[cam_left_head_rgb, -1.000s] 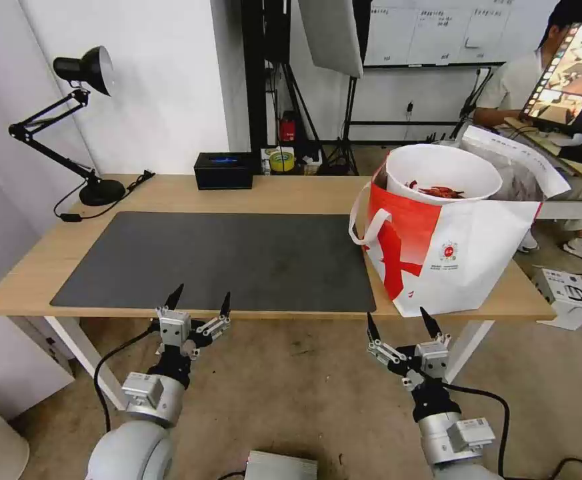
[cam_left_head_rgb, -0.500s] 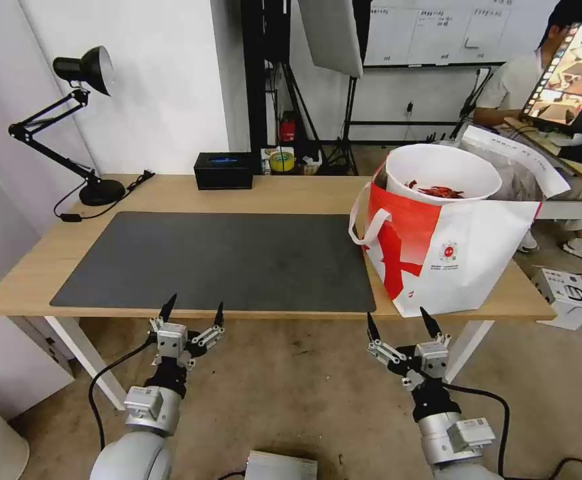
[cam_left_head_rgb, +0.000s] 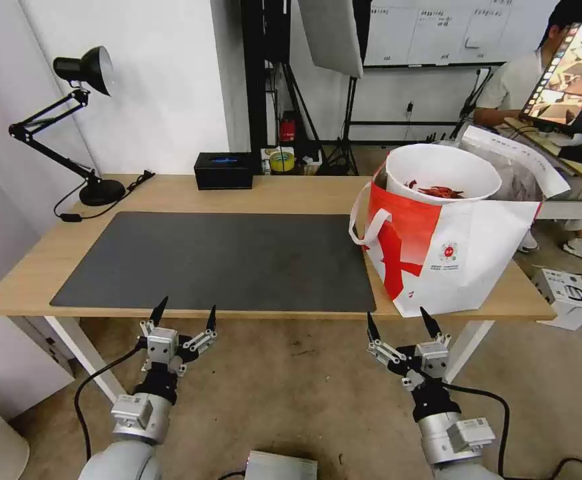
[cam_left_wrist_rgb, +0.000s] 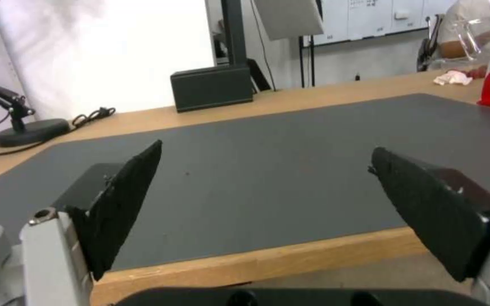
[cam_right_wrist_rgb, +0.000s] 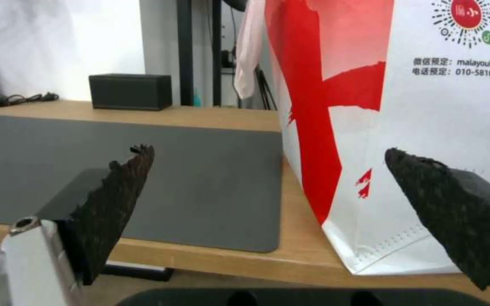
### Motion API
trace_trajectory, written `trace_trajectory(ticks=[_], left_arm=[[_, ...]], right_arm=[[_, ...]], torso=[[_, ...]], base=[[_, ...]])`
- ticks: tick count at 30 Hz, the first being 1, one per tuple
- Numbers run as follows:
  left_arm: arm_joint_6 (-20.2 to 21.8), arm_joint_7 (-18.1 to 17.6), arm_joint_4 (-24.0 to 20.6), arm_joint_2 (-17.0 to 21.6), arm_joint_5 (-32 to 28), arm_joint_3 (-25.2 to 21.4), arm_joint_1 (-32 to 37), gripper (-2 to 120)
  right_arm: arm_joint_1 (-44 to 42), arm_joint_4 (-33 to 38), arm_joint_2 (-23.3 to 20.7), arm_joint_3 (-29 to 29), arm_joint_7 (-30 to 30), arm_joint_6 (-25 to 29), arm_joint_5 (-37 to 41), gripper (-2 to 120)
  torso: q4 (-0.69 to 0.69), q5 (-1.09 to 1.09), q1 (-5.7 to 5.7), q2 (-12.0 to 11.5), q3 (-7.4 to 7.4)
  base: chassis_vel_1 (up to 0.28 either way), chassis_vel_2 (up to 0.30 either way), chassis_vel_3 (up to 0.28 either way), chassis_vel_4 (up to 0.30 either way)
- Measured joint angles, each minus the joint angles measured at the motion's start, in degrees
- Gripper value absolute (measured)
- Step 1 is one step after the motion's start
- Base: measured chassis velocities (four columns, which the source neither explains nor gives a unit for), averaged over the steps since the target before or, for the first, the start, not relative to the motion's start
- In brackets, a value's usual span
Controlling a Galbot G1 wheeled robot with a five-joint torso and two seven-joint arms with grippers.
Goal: Pick up the trash from the table and place it into the takeout bag.
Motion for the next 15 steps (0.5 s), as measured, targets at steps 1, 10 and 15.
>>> trace_trajectory(ticks=[1, 10, 15], left_arm=[[0.02, 0.00, 0.01, 0.01, 0.02, 0.01, 0.00, 100], [0.09, 0.00, 0.04, 0.05, 0.03, 0.07, -0.03, 100], [0.12, 0.00, 0.06, 0.07, 0.03, 0.10, -0.05, 100]], right_arm=[[0.00, 0.00, 0.00, 0.00, 0.00, 0.00, 0.00, 100], [0.00, 0.00, 0.00, 0.00, 0.00, 0.00, 0.00, 100], [0.00, 0.00, 0.00, 0.00, 0.00, 0.00, 0.00, 100]], torso=[[0.00, 0.00, 0.00, 0.00, 0.00], [0.00, 0.00, 0.00, 0.00, 0.00], [0.00, 0.00, 0.00, 0.00, 0.00]], base=[[0.000, 0.000, 0.000, 0.000], [0.000, 0.000, 0.000, 0.000], [0.000, 0.000, 0.000, 0.000]])
